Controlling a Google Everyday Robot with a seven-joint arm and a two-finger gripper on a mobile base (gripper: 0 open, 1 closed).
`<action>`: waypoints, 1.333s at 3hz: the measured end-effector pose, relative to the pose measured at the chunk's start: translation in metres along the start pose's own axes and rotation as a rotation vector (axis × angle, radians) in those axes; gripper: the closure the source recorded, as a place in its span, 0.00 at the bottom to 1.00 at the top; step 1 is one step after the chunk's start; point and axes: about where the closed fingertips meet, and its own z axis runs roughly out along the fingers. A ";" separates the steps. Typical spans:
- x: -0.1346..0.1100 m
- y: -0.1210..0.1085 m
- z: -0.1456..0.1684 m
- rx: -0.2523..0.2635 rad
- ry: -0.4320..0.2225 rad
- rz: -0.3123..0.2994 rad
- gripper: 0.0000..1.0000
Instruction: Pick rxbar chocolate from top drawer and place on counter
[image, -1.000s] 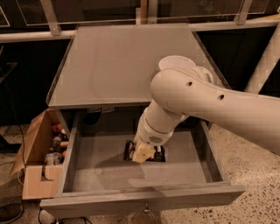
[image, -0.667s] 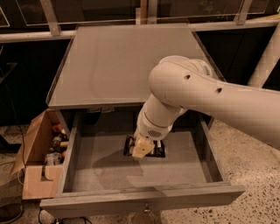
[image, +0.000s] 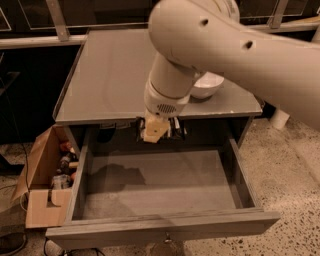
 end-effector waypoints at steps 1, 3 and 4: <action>-0.008 -0.005 -0.011 0.015 -0.006 -0.012 1.00; -0.016 -0.040 -0.005 0.019 -0.016 -0.033 1.00; -0.025 -0.090 0.016 -0.012 -0.019 -0.061 1.00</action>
Offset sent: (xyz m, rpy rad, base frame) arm 0.0847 0.0002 0.0245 0.0097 -0.0612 -0.0191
